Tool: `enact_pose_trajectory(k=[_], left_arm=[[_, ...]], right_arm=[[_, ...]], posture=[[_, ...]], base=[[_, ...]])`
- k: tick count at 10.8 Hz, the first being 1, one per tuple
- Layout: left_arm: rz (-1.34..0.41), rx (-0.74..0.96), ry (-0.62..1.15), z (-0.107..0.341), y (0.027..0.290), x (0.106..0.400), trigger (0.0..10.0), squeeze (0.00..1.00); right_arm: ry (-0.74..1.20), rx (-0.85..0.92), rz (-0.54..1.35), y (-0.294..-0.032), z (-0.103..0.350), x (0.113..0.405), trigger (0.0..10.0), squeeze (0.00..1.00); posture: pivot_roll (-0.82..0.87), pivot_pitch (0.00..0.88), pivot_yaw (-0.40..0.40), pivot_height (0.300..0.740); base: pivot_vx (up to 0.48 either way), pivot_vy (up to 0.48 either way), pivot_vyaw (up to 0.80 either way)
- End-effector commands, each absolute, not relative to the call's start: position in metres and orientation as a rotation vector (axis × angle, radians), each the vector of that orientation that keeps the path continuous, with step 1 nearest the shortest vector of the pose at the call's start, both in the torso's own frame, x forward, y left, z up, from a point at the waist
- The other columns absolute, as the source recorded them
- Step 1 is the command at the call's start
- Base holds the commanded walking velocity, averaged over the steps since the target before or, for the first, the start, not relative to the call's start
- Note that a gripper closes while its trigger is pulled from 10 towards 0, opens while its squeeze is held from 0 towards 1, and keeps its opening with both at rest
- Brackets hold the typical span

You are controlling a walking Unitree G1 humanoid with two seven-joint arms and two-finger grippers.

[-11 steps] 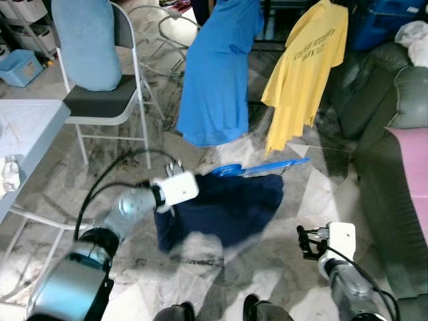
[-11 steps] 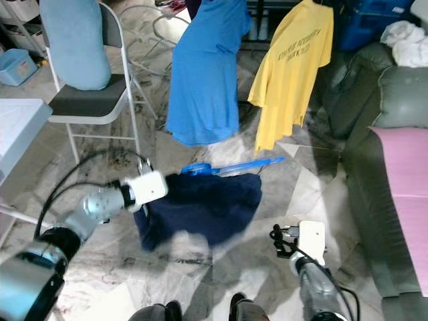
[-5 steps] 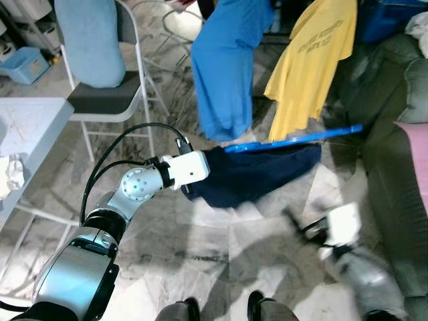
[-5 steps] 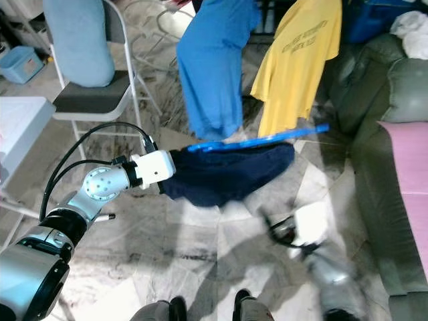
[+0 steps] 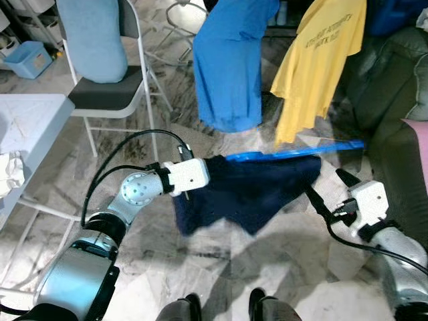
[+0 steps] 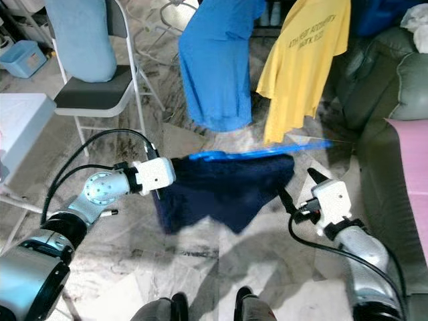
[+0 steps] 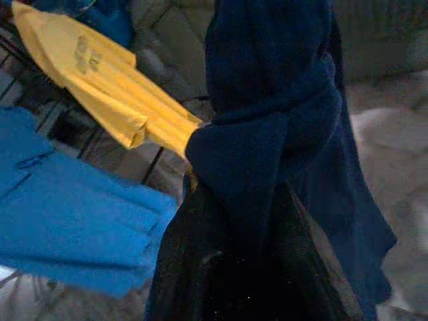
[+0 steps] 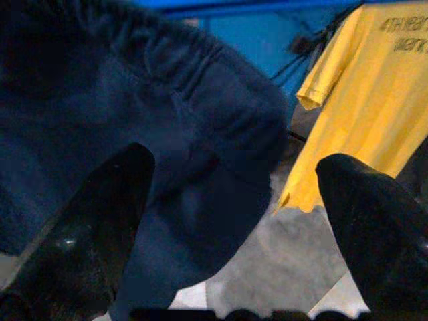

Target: Hang hanger

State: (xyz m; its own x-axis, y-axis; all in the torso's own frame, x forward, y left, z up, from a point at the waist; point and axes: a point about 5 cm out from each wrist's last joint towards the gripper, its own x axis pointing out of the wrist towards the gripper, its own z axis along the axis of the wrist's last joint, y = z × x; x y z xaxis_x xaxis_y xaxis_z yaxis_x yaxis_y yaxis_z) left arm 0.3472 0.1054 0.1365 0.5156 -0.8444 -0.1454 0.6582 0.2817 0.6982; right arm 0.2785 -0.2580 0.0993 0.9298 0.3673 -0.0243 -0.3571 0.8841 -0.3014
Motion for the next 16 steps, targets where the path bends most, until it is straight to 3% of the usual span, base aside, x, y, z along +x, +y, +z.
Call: enact_pose_trajectory(k=[1, 4, 5, 7, 8, 9, 13, 14, 16], left_arm=[[-1.036, 0.766, -0.293, 0.137, 0.107, 0.345, 10.0, 0.0], [-1.079, 0.74, -0.309, 0.134, 0.102, 0.34, 10.0, 0.0], [-1.087, 0.732, -0.311, 0.133, 0.102, 0.338, 10.0, 0.0], [-1.09, 0.721, -0.315, 0.133, 0.102, 0.338, 10.0, 0.0], [-1.099, 0.704, -0.33, 0.134, 0.1, 0.337, 10.0, 0.0], [-1.124, 0.693, -0.343, 0.135, 0.098, 0.335, 10.0, 0.0], [-1.182, 0.656, -0.384, 0.137, 0.094, 0.33, 10.0, 0.0], [-1.19, 0.644, -0.391, 0.138, 0.093, 0.328, 10.0, 0.0], [-1.186, 0.63, -0.386, 0.138, 0.096, 0.328, 10.0, 0.0]], right_arm=[[-0.016, -0.324, 0.396, -0.258, 0.098, 0.276, 10.0, 0.0], [0.014, -0.356, 0.368, -0.264, 0.098, 0.277, 10.0, 0.0], [0.0, -0.307, 0.35, -0.265, 0.099, 0.28, 10.0, 1.0], [0.01, -0.319, 0.343, -0.263, 0.098, 0.282, 10.0, 1.0], [0.015, -0.288, 0.328, -0.265, 0.096, 0.281, 10.0, 0.15], [0.023, -0.26, 0.319, -0.268, 0.094, 0.283, 10.0, 0.0], [0.068, -0.243, 0.371, -0.256, 0.087, 0.3, 10.0, 0.0], [0.07, -0.247, 0.361, -0.252, 0.084, 0.304, 0.0, 0.0], [0.058, -0.256, 0.318, -0.25, 0.081, 0.306, 0.0, 0.0]], posture=[[-0.16, 0.226, 0.137, 0.74], [-0.16, 0.231, 0.136, 0.74], [-0.15, 0.231, 0.136, 0.74], [-0.15, 0.231, 0.134, 0.74], [-0.15, 0.231, 0.133, 0.74], [-0.15, 0.231, 0.134, 0.74], [-0.14, 0.232, 0.14, 0.74], [-0.12, 0.234, 0.138, 0.74], [-0.11, 0.237, 0.137, 0.74]], base=[[0.0, 0.0, 0.0], [0.0, 0.0, 0.0], [0.0, 0.0, 0.0], [0.0, 0.0, 0.0], [0.0, 0.0, 0.0], [0.0, 0.0, 0.0], [0.0, 0.0, 0.0], [0.0, 0.0, 0.0], [0.0, 0.0, 0.0]])
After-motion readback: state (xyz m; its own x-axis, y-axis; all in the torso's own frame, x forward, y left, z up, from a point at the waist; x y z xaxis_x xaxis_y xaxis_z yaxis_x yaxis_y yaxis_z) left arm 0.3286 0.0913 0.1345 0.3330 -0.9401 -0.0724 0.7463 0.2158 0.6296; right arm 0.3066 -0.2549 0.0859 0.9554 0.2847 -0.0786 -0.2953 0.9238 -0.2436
